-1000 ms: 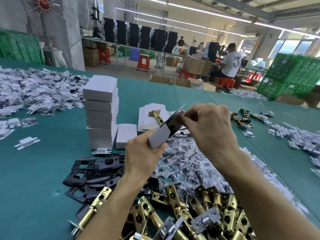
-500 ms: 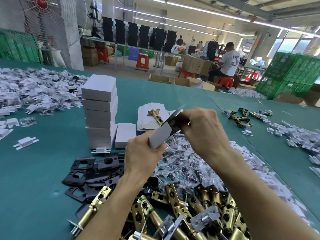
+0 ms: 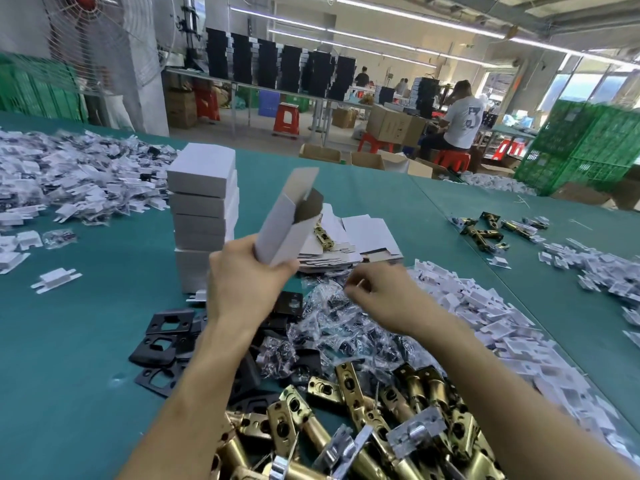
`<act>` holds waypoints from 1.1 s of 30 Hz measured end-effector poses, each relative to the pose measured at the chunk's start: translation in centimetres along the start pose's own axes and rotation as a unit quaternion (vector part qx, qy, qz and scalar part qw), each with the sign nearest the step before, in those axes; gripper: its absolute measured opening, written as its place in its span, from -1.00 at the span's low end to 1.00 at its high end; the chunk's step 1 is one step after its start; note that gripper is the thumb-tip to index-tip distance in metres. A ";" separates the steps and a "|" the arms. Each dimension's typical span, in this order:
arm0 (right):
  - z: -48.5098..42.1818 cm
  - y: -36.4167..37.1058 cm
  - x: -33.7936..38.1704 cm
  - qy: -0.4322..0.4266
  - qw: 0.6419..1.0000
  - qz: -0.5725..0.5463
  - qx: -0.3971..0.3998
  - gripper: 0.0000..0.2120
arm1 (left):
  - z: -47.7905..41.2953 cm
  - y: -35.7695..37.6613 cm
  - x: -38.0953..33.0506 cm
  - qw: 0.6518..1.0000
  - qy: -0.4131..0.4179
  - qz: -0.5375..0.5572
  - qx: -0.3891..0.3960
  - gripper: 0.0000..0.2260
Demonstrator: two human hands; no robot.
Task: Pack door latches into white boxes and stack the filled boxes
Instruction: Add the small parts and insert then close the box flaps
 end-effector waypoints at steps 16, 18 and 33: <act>-5.5 10.3 4.1 -0.085 0.952 0.213 0.203 -0.67 | -0.8 -0.6 0.6 0.998 -0.025 0.056 0.020 -0.76; -5.6 10.3 4.1 -0.089 0.957 0.204 0.184 -0.76 | -0.8 -0.6 0.6 0.997 -0.030 0.065 0.022 -0.77; -1.3 -0.8 -1.4 0.143 0.869 -0.463 -0.099 -0.79 | -0.1 0.3 0.4 0.995 -0.029 0.064 0.065 -0.69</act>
Point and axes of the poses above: each hand's wrist, its own z-axis away from the middle knuckle, its own y-axis out of the palm, x = y × z, the point moved 7 cm from there along -z, towards the middle knuckle, and after that the axes turned 8 degrees about -y, right-handed, at the moved point
